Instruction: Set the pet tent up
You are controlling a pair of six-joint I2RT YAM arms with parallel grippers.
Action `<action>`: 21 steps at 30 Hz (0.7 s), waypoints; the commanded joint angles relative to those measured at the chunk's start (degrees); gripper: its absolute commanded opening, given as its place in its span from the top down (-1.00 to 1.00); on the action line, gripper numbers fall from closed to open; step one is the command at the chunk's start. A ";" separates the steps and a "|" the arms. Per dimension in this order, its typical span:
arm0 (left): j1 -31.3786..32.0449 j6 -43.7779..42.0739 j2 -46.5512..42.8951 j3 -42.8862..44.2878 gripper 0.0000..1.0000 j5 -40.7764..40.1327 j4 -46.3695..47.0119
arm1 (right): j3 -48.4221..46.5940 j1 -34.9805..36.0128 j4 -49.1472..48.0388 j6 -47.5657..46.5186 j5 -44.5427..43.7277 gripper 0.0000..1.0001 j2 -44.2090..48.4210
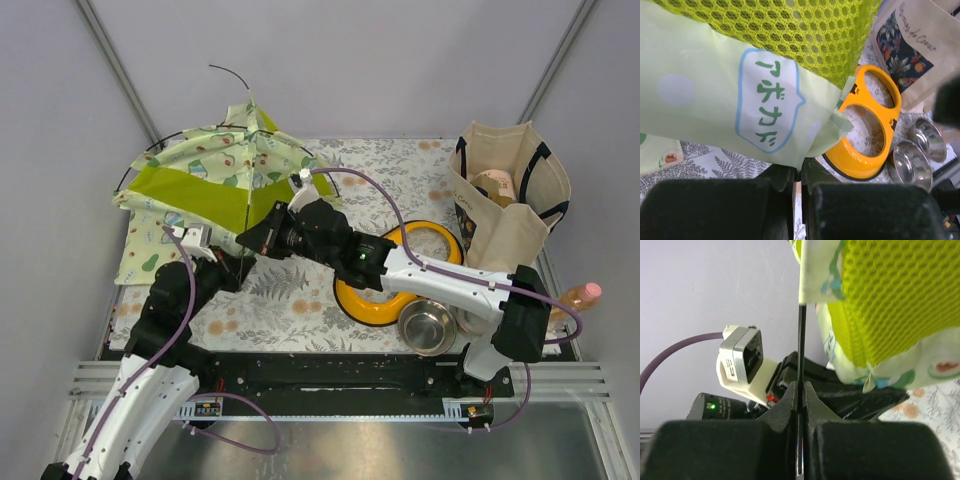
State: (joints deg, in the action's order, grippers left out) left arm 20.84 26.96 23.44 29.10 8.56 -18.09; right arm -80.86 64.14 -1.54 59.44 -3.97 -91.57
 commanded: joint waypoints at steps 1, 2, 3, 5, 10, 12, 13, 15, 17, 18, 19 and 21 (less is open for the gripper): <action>0.25 -1.73 -2.87 2.62 1.00 6.47 -3.26 | 2.54 -1.47 -13.47 -10.29 -9.56 1.00 1.04; 0.25 -1.91 -3.31 3.06 1.00 6.82 -5.10 | 2.90 -1.56 -14.62 -11.53 -9.83 1.00 1.22; 0.34 -2.26 -3.92 3.41 1.00 7.35 -6.42 | 2.90 -1.65 -15.67 -12.84 -10.18 1.00 1.48; 0.25 -2.88 -5.07 4.38 1.00 7.53 -8.97 | 2.90 -1.91 -16.39 -14.96 -11.06 1.00 1.92; 0.17 -3.67 -7.00 7.46 1.00 8.32 -14.42 | 2.99 -2.79 -18.50 -17.16 -11.15 1.00 2.19; 0.25 -3.32 -8.32 8.16 1.00 9.54 -14.78 | 2.99 -2.97 -18.85 -17.25 -10.72 1.00 1.84; 0.17 -3.23 -8.93 8.25 1.00 10.33 -14.96 | 3.08 -3.05 -19.11 -17.08 -10.54 1.00 1.83; 0.25 -2.62 -10.34 8.86 1.00 10.52 -15.83 | 3.51 -3.32 -19.73 -16.90 -10.19 1.00 1.83; 0.25 -2.35 -11.48 8.95 1.00 11.13 -16.01 | 3.87 -3.49 -20.17 -16.64 -10.18 1.00 2.18; 0.25 -2.26 -12.01 8.95 1.00 11.57 -16.28 | 4.04 -3.76 -20.26 -16.64 -10.18 1.00 2.36; 0.25 -2.00 -12.54 9.04 1.00 11.66 -16.45 | 4.13 -3.85 -20.43 -16.46 -10.18 1.00 2.53; 0.25 -1.56 -12.89 9.22 1.00 11.66 -17.42 | 4.31 -4.37 -20.69 -16.20 -10.10 1.00 2.71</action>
State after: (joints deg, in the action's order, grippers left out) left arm 20.84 24.01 11.97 35.75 15.07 -33.58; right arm -76.90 63.57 -17.85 46.28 -6.92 -90.63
